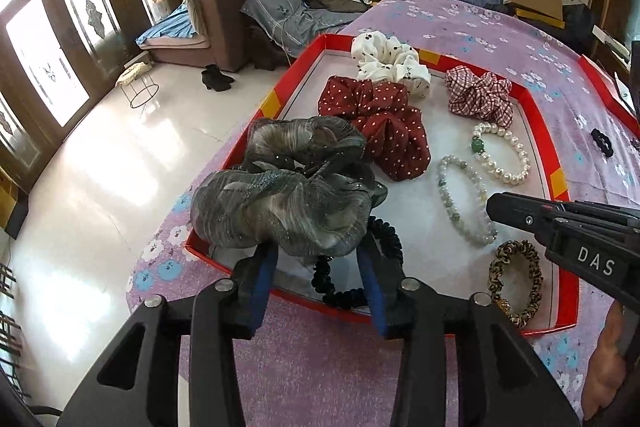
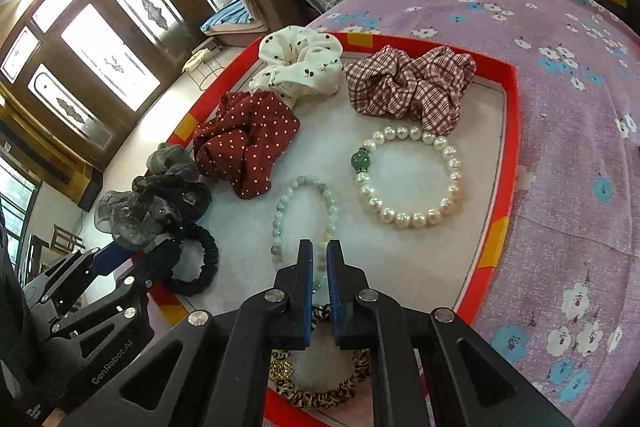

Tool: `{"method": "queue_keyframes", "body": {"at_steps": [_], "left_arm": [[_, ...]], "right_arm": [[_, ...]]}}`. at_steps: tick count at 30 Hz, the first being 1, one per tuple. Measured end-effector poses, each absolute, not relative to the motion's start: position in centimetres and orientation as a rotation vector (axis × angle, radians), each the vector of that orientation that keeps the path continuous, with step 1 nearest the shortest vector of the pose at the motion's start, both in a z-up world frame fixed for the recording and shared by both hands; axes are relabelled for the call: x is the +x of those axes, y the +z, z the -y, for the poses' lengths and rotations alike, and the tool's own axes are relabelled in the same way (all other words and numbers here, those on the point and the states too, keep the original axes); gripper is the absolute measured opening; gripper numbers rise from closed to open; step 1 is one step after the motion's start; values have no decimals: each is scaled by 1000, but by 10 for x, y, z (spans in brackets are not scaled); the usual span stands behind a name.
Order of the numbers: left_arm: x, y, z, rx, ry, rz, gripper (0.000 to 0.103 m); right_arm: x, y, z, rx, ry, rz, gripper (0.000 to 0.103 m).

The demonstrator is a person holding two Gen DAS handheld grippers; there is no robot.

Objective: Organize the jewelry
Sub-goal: 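Carry the bracelet and hair tie into the tray and open both tools, then move both open tools back toward the remaining black hair tie and jeweled claw clip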

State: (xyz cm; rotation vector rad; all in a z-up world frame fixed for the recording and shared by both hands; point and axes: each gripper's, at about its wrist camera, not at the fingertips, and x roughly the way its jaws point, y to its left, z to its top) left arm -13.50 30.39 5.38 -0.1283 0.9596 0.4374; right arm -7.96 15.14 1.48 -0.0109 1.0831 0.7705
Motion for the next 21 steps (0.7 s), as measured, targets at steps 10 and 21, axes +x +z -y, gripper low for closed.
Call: {"method": "queue_keyframes", "body": {"at_steps": [10, 21], "left_arm": [[-139, 61, -292, -120, 426, -959, 48], [-141, 74, -263, -54, 399, -937, 54]], "right_arm": [[-88, 41, -123, 48, 769, -1005, 37], [-95, 56, -70, 106, 711, -944, 42]]}}
